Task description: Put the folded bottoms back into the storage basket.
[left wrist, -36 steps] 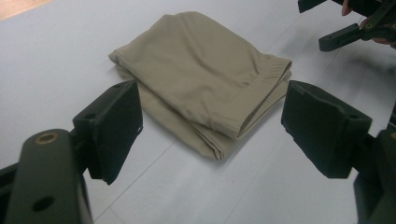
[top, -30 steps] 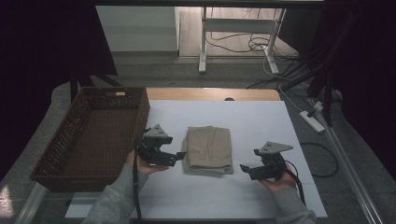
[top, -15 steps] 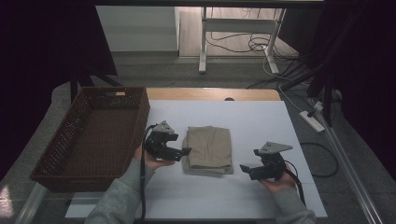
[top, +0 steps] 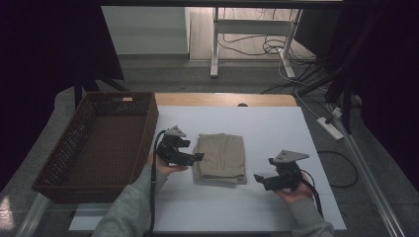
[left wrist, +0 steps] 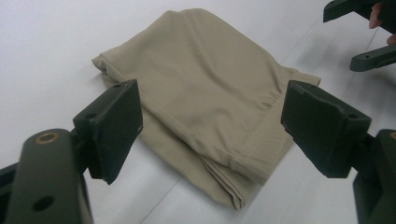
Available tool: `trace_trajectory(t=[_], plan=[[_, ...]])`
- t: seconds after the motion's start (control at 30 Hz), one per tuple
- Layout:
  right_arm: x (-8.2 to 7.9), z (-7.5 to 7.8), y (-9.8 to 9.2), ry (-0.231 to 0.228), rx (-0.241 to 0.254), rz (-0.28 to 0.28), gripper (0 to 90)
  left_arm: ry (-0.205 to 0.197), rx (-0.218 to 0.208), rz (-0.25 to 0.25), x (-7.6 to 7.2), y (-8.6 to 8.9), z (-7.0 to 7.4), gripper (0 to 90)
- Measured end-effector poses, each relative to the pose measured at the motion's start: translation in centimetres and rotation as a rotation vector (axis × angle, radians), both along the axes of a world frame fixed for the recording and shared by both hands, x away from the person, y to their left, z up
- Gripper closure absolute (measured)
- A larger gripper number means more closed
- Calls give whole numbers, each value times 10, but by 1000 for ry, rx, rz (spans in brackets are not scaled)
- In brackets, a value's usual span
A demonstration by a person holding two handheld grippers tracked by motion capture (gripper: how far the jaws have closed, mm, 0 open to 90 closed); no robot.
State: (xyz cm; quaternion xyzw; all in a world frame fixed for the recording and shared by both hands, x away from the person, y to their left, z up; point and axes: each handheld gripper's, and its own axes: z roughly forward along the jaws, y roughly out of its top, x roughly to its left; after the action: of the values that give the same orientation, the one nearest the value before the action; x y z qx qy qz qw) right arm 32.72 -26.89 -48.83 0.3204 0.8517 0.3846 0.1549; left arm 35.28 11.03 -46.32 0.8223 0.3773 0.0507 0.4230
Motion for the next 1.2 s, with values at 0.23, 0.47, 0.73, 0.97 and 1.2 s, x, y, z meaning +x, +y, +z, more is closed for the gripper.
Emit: trace_trajectory(t=[0.23,0.47,0.73,0.97,1.2], plan=[[0,0,-1,2,3,3,145,4,-24,1,8,-6,-4,199],[0,0,0,3,11,4,145,27,-10,15,24,-17,-12,199],[1,-2,1,12,18,11,145,36,24,48,43,-23,-18,201],[3,-3,1,20,20,16,145,53,37,62,54,-24,-24,202],[1,-4,1,22,14,18,145,64,58,66,67,-30,-28,202]])
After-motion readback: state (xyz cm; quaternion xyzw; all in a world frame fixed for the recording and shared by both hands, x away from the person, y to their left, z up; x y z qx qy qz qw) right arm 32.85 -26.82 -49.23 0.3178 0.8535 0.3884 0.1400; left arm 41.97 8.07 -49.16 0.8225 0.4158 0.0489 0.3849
